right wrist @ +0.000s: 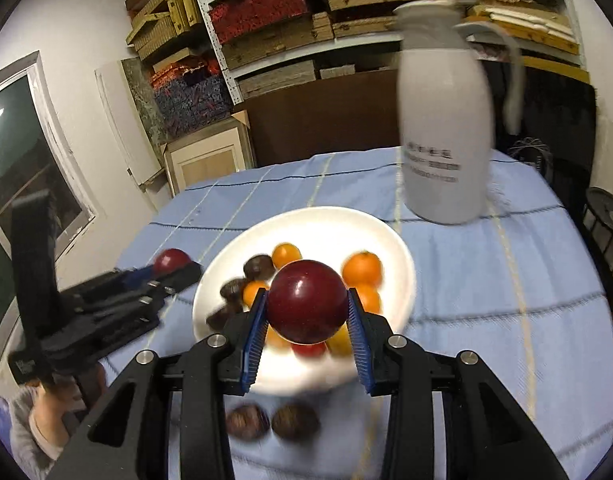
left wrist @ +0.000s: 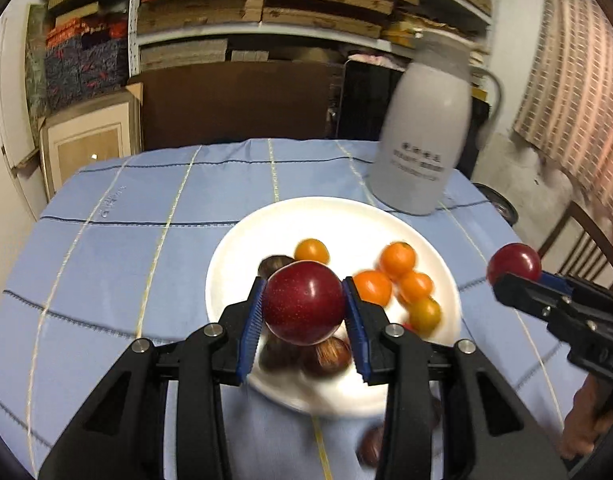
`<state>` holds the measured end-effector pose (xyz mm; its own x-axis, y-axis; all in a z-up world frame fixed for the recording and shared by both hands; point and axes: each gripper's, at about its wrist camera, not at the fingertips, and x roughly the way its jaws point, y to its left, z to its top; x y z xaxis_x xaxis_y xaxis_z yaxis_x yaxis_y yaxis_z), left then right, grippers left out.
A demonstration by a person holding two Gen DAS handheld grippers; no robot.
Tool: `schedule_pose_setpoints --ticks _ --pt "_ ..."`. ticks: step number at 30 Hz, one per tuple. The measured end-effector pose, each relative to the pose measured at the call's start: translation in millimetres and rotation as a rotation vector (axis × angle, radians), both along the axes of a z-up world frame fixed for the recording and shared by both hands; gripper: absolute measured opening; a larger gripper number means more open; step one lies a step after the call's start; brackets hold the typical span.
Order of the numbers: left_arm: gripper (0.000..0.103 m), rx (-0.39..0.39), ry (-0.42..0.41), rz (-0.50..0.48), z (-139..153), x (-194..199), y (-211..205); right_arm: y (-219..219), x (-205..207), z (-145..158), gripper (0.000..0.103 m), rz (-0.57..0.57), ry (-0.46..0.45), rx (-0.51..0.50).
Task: Organize fruits
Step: 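Carry both red plums onto the white plate and open both grippers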
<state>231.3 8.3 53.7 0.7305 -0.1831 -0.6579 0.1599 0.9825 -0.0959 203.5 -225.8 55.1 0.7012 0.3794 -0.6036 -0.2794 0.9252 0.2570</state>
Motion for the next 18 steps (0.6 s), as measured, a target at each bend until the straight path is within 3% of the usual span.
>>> schedule_pose_setpoints --ticks 5,10,11,14,18 --pt "0.037 -0.006 0.066 0.02 -32 65 4 26 63 -24 0.039 -0.006 0.041 -0.03" --pt "0.038 -0.008 0.113 -0.018 -61 93 -2 41 100 -51 0.041 -0.004 0.091 -0.075" --pt "0.041 0.003 0.112 -0.029 -63 93 -3 40 103 -55 0.042 -0.001 0.1 -0.06" --pt "0.068 0.007 0.072 -0.018 -57 87 -4 32 100 -51 0.046 0.002 0.087 -0.031" --pt "0.071 0.015 0.016 -0.002 -38 64 -5 19 78 -25 0.05 -0.012 0.025 0.009"
